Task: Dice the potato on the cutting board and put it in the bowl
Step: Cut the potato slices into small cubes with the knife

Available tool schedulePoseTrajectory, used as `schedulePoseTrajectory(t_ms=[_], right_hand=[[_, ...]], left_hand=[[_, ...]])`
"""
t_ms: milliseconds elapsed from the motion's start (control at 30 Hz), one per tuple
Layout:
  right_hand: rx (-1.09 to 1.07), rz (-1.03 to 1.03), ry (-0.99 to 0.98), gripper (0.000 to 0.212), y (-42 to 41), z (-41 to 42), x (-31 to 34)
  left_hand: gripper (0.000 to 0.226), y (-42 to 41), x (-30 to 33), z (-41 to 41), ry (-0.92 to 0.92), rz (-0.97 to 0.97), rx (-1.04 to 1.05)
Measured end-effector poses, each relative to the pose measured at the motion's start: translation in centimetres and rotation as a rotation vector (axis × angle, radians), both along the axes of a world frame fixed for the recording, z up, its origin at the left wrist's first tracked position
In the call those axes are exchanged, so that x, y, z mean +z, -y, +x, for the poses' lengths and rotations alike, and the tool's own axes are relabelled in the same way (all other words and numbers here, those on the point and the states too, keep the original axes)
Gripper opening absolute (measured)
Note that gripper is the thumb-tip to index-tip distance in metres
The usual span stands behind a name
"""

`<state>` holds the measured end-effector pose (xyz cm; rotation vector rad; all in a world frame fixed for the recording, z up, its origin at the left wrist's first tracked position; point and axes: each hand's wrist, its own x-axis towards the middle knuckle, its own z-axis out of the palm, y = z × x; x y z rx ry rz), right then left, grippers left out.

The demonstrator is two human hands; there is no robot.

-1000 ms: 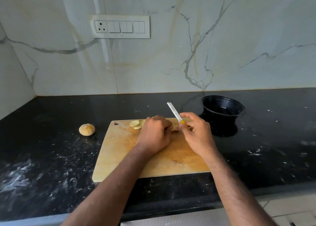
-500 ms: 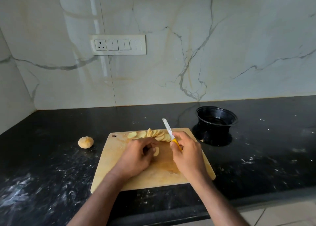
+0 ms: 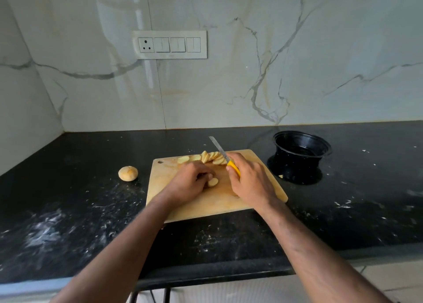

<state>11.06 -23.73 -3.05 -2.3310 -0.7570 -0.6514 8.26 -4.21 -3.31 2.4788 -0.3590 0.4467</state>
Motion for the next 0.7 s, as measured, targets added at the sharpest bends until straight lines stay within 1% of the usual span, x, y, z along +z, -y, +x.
schedulePoseTrajectory(t_ms=[100, 167, 200, 267, 333, 400, 467, 500, 600, 633, 700], right_hand=[[-0.024, 0.019, 0.009, 0.035, -0.3, 0.0, 0.0], [-0.041, 0.049, -0.002, 0.035, -0.5, -0.6, -0.2], [-0.052, 0.067, -0.020, 0.036, -0.6, -0.9, -0.5], [-0.070, 0.096, -0.081, 0.035, -0.4, -1.5, -1.4], [-0.081, 0.110, -0.124, 0.029, 0.0, -2.2, -2.1], [-0.094, 0.115, -0.136, 0.022, 0.4, -2.3, -2.3], [-0.104, 0.121, -0.139, 0.020, 0.5, -2.2, -2.2], [-0.105, 0.123, -0.139, 0.019, 0.6, -2.1, -2.1], [-0.097, 0.111, -0.135, 0.019, 0.5, -2.2, -2.1], [-0.093, 0.107, -0.136, 0.019, 0.6, -2.2, -2.2], [-0.096, 0.107, -0.143, 0.020, 0.6, -2.2, -2.2]], left_hand=[[0.013, -1.1, -0.1, 0.2, -0.012, -0.107, 0.062], [0.008, -1.5, -0.4, 0.2, -0.004, -0.136, 0.078], [0.010, -1.6, -0.5, 0.1, -0.006, -0.138, 0.079], [0.022, -1.6, -0.6, 0.0, -0.027, -0.118, 0.047], [0.029, -1.3, -0.5, -0.1, -0.028, -0.061, -0.020], [0.027, -0.9, -0.5, -0.1, -0.004, -0.045, -0.040], [0.017, -0.6, -0.8, -0.1, 0.001, -0.097, 0.008], [0.016, -0.6, -0.9, -0.1, 0.000, -0.125, 0.048], [0.029, -0.8, -1.0, -0.2, 0.000, -0.173, 0.087], [0.030, -0.8, -0.9, -0.3, 0.004, -0.165, 0.066], [0.024, -0.8, -0.8, -0.5, -0.007, -0.112, 0.016]])
